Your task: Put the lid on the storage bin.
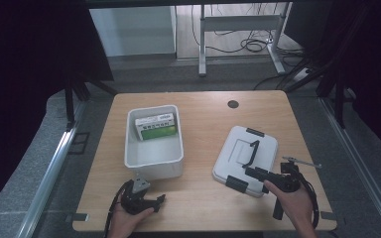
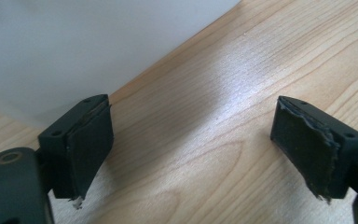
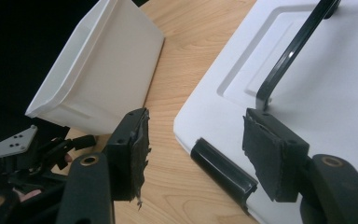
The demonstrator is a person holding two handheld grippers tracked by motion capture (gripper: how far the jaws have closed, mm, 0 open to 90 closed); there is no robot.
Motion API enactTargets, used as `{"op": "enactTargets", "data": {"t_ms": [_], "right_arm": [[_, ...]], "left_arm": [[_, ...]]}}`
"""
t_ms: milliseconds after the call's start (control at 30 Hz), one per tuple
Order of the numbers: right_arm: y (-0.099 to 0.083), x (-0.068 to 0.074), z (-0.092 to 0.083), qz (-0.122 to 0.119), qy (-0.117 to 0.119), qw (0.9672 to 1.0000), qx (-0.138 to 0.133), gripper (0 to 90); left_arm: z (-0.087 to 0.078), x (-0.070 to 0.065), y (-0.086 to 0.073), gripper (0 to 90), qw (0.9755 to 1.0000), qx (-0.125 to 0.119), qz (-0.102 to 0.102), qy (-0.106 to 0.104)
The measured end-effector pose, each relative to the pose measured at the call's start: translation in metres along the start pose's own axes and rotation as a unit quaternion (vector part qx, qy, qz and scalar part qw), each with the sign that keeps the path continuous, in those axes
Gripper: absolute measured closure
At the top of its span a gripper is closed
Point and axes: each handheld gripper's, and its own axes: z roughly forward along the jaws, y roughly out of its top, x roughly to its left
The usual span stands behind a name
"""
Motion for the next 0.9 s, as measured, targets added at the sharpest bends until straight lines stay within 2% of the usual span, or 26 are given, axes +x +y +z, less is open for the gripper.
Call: {"op": "enactTargets", "data": {"t_ms": [100,200,333,500,767,900], "right_arm": [[0.003,0.002,0.003,-0.001,-0.003,1.0,0.004,40.8],[0.003,0.004,0.004,0.0,-0.005,1.0,0.003,40.8],[0.006,0.003,0.005,0.014,-0.009,0.9999,0.0,40.9],[0.008,0.006,0.006,0.013,-0.011,0.9998,0.005,40.9],[0.014,0.01,0.001,0.02,-0.027,0.9994,0.008,40.9],[0.022,0.012,-0.003,0.02,-0.034,0.9992,0.007,40.9]], "left_arm": [[0.0,0.002,0.0,12.7,1.0,0.0,0.005,-0.006],[-0.001,0.002,0.0,12.9,1.0,0.002,0.005,-0.003],[-0.001,0.002,-0.001,12.9,1.0,0.0,0.003,-0.003],[-0.001,0.002,-0.001,12.9,1.0,0.0,0.003,-0.002],[0.0,0.002,0.0,12.5,1.0,0.001,-0.001,0.002],[0.0,0.002,0.0,12.5,1.0,0.0,-0.001,0.002]]}}
